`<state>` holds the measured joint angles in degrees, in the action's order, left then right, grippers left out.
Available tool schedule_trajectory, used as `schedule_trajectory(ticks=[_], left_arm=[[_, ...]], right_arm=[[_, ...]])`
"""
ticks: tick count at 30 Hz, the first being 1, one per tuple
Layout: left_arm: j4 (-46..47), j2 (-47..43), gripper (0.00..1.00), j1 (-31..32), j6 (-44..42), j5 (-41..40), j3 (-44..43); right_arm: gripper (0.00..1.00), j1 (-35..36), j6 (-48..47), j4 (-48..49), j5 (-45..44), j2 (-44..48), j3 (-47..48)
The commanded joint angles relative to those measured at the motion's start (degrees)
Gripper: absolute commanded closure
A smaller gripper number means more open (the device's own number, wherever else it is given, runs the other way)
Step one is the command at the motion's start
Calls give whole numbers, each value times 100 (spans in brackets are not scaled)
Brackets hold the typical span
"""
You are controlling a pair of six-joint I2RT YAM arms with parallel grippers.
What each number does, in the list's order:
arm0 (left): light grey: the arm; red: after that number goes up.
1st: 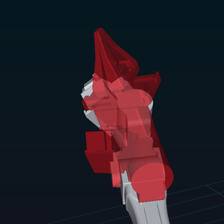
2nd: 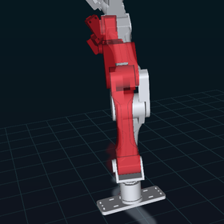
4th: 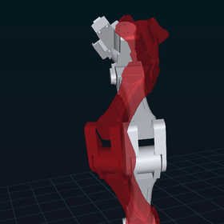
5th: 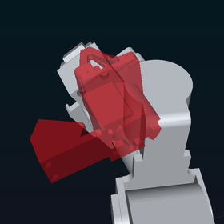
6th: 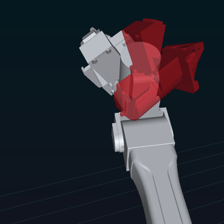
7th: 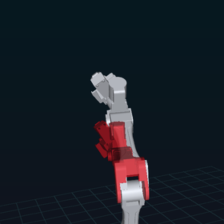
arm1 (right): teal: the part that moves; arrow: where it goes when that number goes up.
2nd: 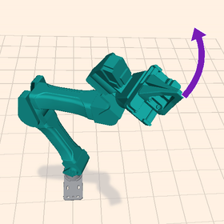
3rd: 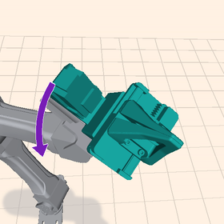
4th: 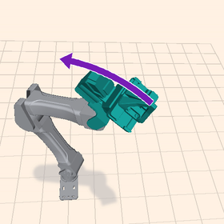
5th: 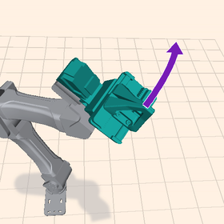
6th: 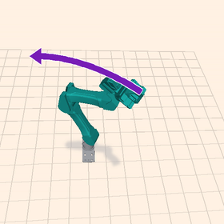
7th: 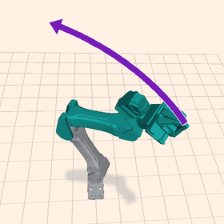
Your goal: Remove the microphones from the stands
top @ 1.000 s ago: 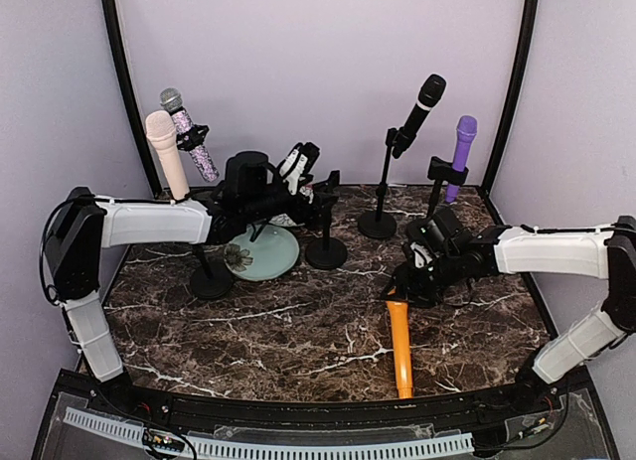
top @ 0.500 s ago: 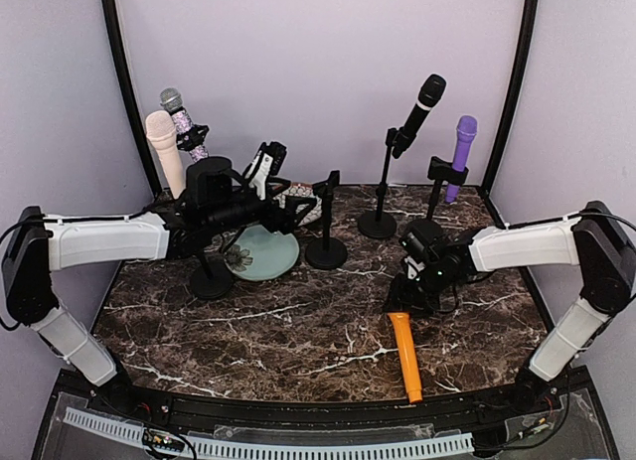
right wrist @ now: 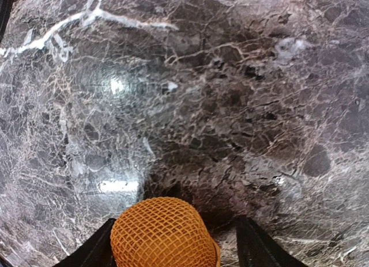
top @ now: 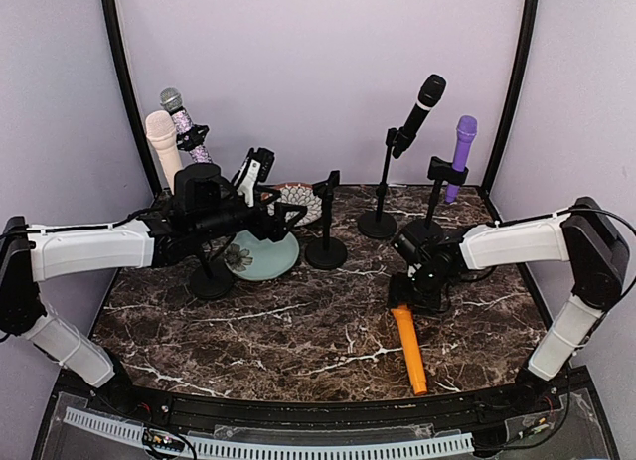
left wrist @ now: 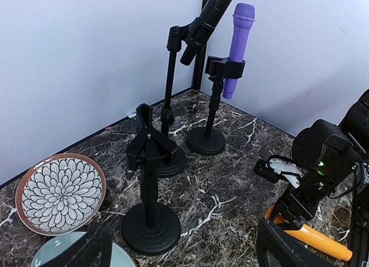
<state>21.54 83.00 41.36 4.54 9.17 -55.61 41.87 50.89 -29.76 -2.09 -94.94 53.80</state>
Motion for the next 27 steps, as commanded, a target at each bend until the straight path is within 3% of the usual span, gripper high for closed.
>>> schedule_trajectory(ticks=[1,7,15,21,27], left_arm=[[-80,-248,11,-19,86,69,50],[-119,-307,11,-22,147,78,19],[-333,-419,11,-19,257,138,-31],[-720,-446,11,-65,439,463,-202],[-977,-503,11,-269,664,1111,-328]], right_arm=[[26,93,174,-58,-433,105,113],[10,111,4,292,-642,894,-53],[6,-357,-720,978,-971,2047,-427],[9,-1243,-1220,2693,-1080,2645,-1289],[15,-1823,-1645,4725,-875,2279,-1725]])
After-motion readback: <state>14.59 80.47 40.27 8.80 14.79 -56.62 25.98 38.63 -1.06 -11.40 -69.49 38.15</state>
